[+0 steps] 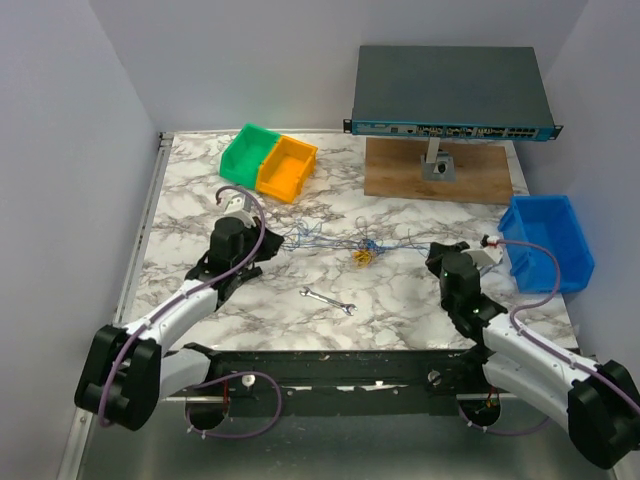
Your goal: Untangle the cables
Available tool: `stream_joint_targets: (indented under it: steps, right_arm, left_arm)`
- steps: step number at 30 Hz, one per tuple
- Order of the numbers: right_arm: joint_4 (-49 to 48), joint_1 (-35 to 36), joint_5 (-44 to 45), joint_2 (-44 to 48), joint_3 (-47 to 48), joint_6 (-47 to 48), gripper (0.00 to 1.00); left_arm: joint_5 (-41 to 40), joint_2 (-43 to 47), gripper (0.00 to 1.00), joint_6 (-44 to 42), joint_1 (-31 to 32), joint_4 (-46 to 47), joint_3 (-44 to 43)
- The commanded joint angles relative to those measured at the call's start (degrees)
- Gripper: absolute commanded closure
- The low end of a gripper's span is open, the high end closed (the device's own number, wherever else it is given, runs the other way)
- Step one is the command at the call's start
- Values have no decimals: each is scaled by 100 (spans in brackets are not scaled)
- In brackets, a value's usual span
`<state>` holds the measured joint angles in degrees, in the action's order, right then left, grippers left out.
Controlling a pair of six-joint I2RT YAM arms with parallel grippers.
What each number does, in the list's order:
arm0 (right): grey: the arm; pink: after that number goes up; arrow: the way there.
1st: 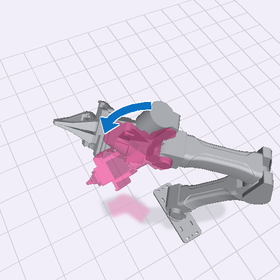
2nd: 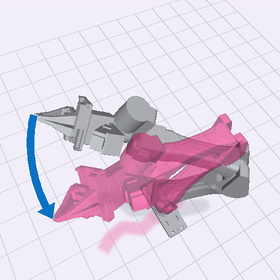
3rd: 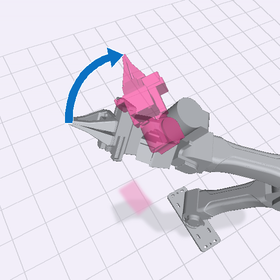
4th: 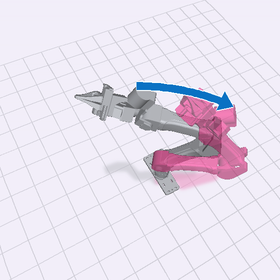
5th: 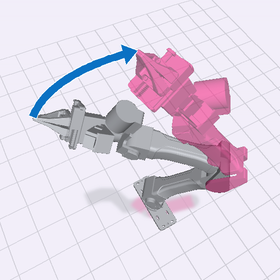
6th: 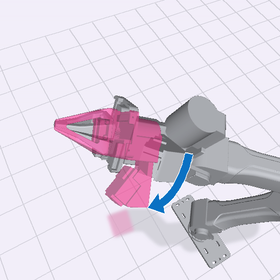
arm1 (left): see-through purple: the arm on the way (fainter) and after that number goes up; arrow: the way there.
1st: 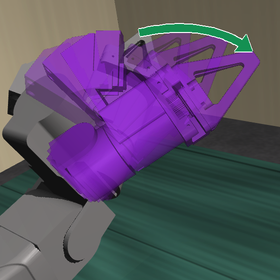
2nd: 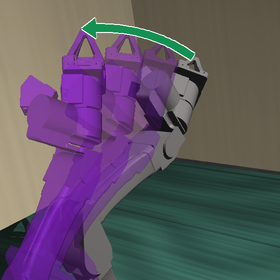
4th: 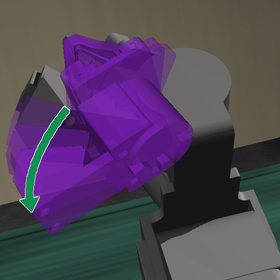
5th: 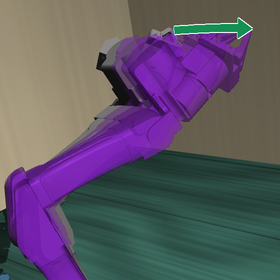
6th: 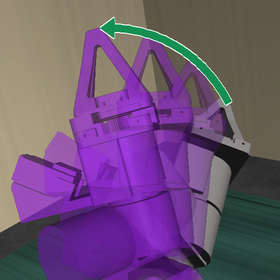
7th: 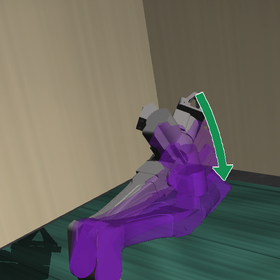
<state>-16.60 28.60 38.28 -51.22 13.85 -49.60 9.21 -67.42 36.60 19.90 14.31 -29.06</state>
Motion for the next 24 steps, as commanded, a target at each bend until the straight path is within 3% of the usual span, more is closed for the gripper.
stream_joint_targets:
  steps: [1, 5, 8, 9, 12, 14, 19, 24]
  right_arm:
    - [542, -47, 1273, 502, -286, -497, 99]
    - [374, -43, 1115, 650, -326, -225, 99]
    - [47, -43, 476, 508, -225, 423, 97]
    - [-65, -47, 51, 444, -193, 647, 88]
    - [-999, -51, -1888, 74, -216, 1875, 26]
    - [-1391, -39, -2838, -261, -181, 2109, 14]
    - [-1846, -12, -4202, -1135, 82, 2329, 17]
    - [-1973, 511, -4332, -1649, 362, 2581, 22]
  left_arm:
    - [-1639, 566, 100, 191, -100, -271, 309]
    - [-1635, 491, 100, 190, -102, -356, 253]
    - [-783, 235, 100, -127, -100, -81, 106]
    - [-328, 102, 100, -216, -100, 38, 62]
    - [585, -313, 100, -367, -34, 367, -131]
    - [773, -586, 100, -419, 49, 284, -313]
    - [819, -808, 100, -470, 119, 116, -506]
    - [786, -755, 100, -478, 119, 108, -480]
